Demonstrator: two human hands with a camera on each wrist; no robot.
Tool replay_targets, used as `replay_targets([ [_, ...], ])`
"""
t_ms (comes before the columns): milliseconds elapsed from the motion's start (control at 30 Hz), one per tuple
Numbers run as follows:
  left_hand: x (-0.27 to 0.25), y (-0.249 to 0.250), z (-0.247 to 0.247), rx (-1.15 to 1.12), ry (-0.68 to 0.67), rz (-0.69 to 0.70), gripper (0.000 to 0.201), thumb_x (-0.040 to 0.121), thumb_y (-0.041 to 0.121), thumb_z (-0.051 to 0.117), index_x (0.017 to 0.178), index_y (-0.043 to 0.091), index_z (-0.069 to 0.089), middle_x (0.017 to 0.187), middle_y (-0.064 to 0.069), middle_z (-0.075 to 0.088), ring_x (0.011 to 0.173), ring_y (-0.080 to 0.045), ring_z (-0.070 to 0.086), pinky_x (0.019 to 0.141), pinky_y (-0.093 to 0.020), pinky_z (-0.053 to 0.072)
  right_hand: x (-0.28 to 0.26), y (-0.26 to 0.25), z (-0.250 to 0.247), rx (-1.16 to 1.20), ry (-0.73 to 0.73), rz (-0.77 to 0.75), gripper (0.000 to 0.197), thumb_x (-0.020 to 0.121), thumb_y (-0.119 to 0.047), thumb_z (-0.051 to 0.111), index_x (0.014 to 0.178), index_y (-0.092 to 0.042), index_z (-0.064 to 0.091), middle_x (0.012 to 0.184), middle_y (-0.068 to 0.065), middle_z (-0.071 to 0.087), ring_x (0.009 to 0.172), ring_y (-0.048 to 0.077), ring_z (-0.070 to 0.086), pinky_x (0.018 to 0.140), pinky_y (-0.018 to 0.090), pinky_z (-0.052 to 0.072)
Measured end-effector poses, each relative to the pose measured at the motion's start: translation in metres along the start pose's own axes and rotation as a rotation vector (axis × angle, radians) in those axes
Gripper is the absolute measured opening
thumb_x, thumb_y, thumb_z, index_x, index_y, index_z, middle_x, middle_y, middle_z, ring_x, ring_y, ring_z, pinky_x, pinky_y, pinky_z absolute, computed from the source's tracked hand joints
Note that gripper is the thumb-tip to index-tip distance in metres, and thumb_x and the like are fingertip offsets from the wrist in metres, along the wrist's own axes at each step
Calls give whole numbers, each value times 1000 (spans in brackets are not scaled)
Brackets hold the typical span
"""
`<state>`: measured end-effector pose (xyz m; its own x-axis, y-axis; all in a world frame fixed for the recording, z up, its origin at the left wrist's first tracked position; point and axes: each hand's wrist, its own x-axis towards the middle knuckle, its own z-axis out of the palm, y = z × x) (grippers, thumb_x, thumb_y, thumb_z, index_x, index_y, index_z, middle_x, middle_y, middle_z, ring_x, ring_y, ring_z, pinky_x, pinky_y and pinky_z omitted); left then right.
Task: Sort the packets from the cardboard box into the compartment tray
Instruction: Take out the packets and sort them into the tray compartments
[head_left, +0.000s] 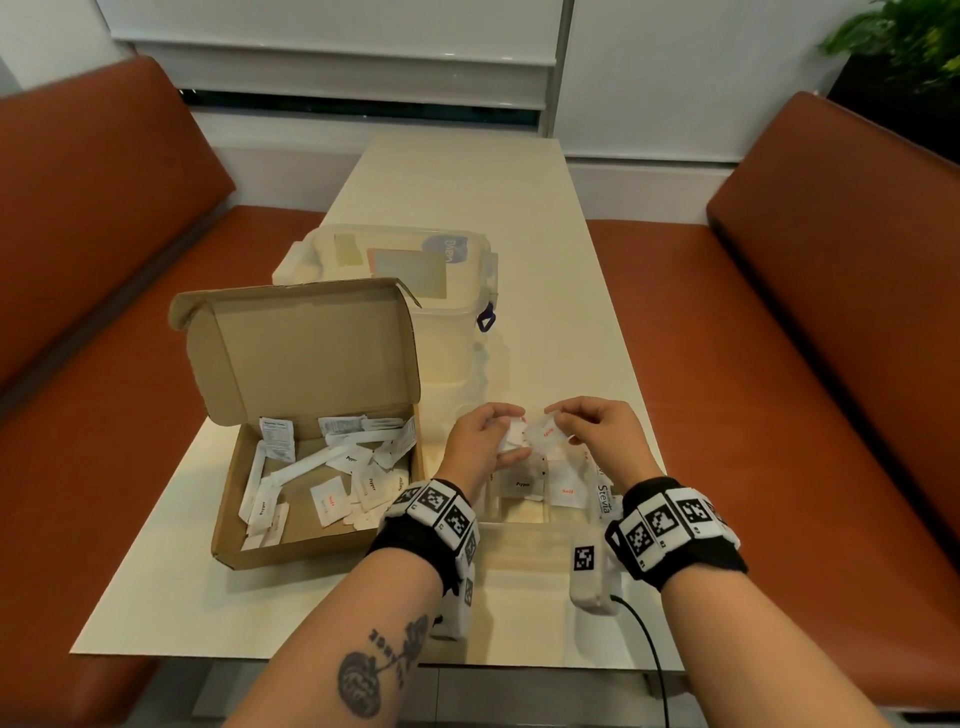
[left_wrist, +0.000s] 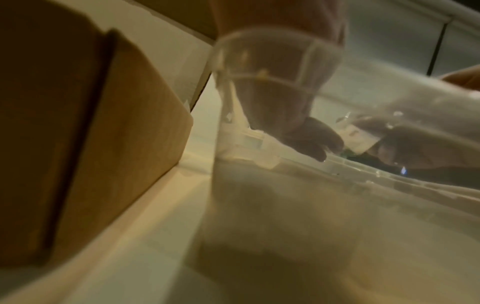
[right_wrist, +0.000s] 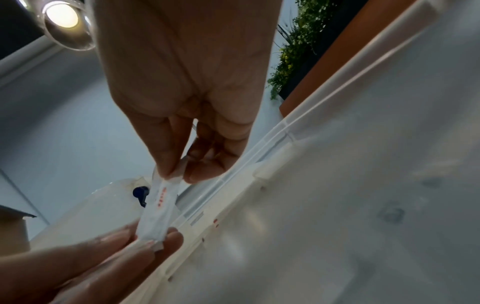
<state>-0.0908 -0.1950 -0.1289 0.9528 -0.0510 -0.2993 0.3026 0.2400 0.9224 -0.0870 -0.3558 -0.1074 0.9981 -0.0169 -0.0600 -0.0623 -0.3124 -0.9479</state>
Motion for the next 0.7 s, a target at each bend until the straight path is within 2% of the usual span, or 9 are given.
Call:
replay_targets([
  [100,-2,-2,3,19,-54,-33,13,94,8,56,101,2,65,104,-13,60,89,-20,64,67,-25,60,2,-4,-1,-59,-44,-39,17,87,-6,63,89,-18,73,79,-7,69,67,0,58,62,11,47],
  [200,-4,-4,7,69,-50,-24,17,87,10,67,99,-1,64,100,-10,58,76,-18,65,73,-30,60,5,-7,2,-64,-29,-74,13,84,-7,68,92,-17,72,69,-3,63,64,9,57,66,20,49],
  [333,-3,-4,8,-24,-26,12,12,90,8,63,97,-2,62,97,-8,56,74,-18,63,69,-25,60,4,-2,5,31,27,4,17,81,-19,74,94,-12,66,74,4,67,66,14,64,63,23,53],
  [433,-4,-5,7,-25,-46,14,18,92,8,59,104,-5,62,100,-14,60,79,-20,63,71,-27,60,-1,4,7,18,-16,36,15,79,-16,75,74,-12,62,71,4,66,64,13,62,59,20,51],
  [500,-5,-7,7,-26,-36,12,18,95,6,54,106,-4,63,102,-18,63,84,-23,64,71,-26,59,-3,5,6,40,-9,36,18,80,-13,74,69,-12,60,68,5,67,62,14,62,60,21,50],
  [567,-5,-8,5,-30,1,30,18,96,4,50,107,1,64,106,-17,63,88,-21,64,71,-24,59,-5,5,1,39,-8,31,12,82,-12,72,75,-11,62,68,4,68,61,13,62,60,20,50],
  [633,-4,-9,2,-44,36,68,20,96,2,48,106,5,65,109,-13,61,91,-18,63,71,-23,59,-5,7,-6,-82,-4,17,4,83,-13,70,86,-12,68,72,-2,67,63,7,60,60,14,48],
  [700,-2,-9,0,-51,55,106,22,97,1,47,106,8,65,109,-11,59,93,-16,61,72,-23,59,-6,10,-14,-275,-19,15,13,85,-13,68,98,-11,71,81,-4,67,64,-5,57,57,5,42],
])
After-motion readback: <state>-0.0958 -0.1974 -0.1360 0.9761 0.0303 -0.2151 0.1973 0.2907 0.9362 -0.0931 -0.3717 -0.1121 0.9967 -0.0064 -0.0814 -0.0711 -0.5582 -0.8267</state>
